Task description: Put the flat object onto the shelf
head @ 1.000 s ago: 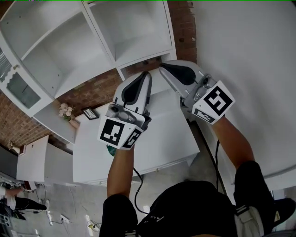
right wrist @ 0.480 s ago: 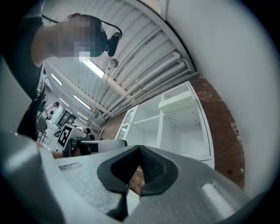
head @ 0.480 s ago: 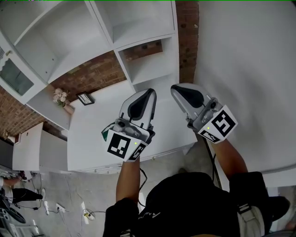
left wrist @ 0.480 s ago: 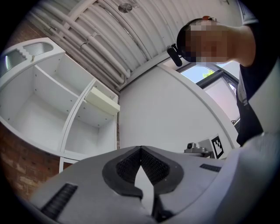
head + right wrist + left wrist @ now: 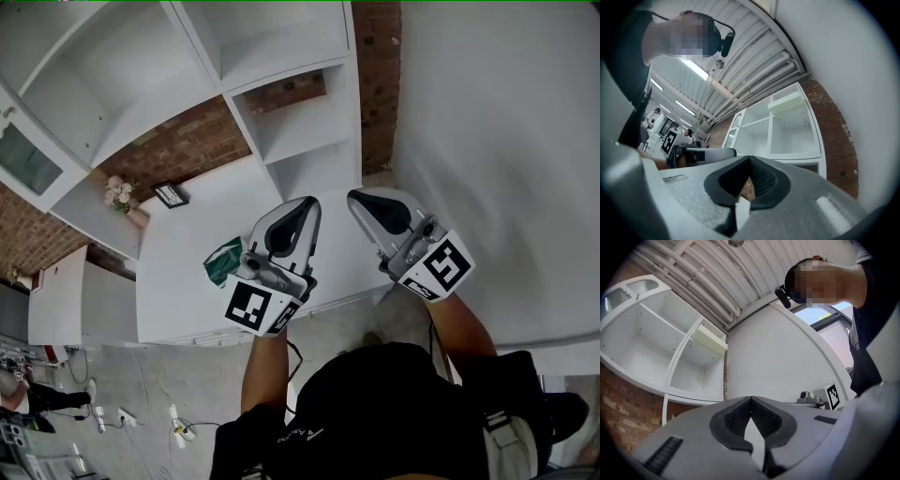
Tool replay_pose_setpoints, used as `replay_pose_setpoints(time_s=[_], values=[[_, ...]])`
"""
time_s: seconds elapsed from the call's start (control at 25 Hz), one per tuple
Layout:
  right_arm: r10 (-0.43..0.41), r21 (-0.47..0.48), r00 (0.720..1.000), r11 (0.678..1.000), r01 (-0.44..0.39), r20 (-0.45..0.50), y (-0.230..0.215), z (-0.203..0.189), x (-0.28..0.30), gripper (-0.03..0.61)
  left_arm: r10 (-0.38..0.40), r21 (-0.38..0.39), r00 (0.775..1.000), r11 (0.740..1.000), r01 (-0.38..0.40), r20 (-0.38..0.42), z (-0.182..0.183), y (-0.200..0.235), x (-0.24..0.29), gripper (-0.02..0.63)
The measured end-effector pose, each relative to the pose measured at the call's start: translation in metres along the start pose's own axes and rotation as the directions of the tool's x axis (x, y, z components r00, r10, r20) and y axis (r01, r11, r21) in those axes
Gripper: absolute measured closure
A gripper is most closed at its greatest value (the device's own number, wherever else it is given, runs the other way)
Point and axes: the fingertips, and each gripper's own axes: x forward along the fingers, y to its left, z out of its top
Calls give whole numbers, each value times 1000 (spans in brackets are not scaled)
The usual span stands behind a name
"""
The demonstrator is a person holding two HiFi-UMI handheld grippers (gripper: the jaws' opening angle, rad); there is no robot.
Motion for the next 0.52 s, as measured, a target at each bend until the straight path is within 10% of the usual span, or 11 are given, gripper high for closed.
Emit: replay_pose_setpoints(time_s=[0.52], values=[[-3,5,1000,1000,3,-2,-8,-5,3,578,5,-24,1000,1000,-5,-5,-10,9,3,615]])
